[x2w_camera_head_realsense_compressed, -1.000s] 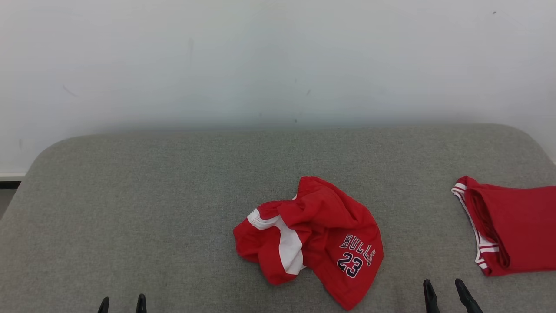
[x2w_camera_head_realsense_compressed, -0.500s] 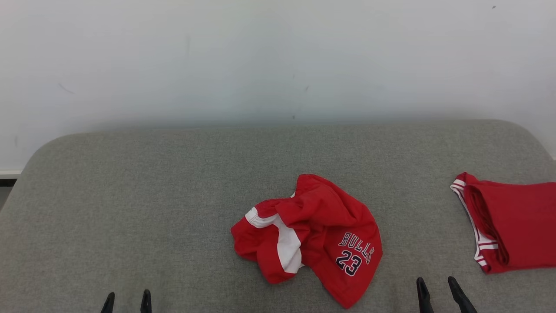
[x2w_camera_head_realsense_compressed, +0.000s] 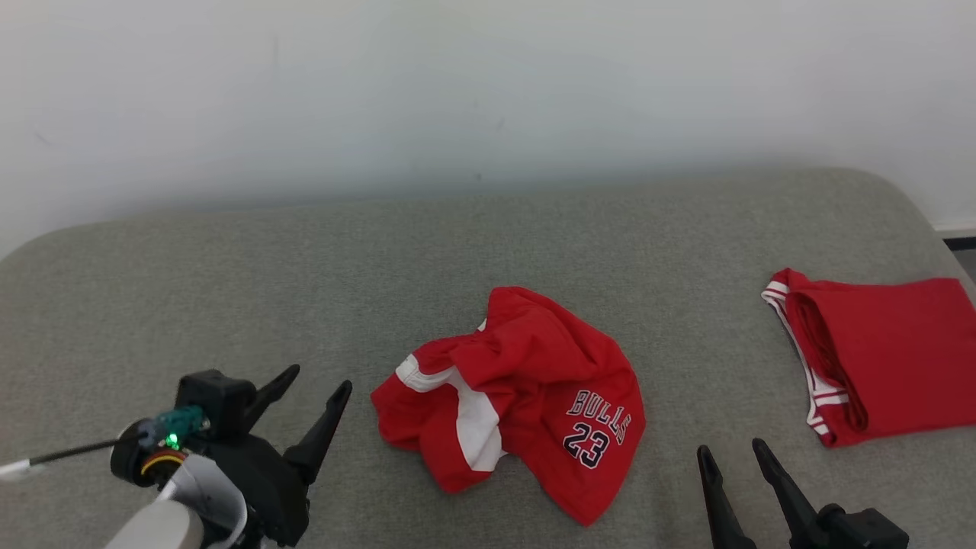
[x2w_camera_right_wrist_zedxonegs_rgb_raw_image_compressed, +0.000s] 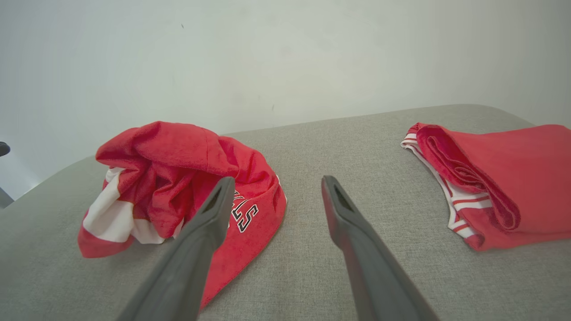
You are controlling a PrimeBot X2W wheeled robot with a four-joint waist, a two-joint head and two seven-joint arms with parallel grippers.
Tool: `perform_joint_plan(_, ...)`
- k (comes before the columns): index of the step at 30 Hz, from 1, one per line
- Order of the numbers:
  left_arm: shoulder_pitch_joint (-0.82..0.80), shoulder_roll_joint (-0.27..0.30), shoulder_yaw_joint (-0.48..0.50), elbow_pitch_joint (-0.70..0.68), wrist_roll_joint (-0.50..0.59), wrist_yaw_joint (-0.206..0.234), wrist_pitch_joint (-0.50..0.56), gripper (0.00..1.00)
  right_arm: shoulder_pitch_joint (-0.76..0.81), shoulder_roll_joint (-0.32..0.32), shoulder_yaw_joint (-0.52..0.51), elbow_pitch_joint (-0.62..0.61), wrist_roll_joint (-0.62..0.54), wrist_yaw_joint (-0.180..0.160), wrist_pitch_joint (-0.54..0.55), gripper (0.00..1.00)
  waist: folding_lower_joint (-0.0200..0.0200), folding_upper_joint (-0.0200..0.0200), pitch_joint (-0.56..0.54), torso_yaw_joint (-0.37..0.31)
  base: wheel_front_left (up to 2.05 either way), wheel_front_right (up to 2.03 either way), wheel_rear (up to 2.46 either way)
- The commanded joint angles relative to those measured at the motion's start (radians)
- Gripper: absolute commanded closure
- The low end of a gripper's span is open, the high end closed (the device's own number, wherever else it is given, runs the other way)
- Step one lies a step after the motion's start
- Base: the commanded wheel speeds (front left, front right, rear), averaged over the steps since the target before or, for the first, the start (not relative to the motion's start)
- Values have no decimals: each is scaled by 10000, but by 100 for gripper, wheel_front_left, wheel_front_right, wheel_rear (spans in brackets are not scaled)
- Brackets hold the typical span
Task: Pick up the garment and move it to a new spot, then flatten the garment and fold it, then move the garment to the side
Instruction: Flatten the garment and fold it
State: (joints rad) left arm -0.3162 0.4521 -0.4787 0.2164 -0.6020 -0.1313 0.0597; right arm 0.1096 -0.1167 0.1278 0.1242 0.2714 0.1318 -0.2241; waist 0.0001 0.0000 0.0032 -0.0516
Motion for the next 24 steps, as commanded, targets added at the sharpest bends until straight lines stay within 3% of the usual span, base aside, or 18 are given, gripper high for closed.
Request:
perform_joint_plan(1, -299, 120, -204, 115, -278, 14, 145, 0, -170, -70, 34, -24, 64, -27, 7, 0, -1, 0, 422, -466, 0, 0, 0)
perform_joint_plan(10, -2405, 1363, -2341, 1029, -2801, 12, 1542, 0, -909, -129, 456, 56, 138, -27, -57, 0, -1, 0, 1351, -1803, 0, 0, 0)
perform_joint_plan(24, -3631, 2666, -4674, 1185, -4393, 13, 1228, 0, -1217, 36, 617, 254, 195, -27, -295, 0, -1, 0, 1842, -2520, 0, 0, 0)
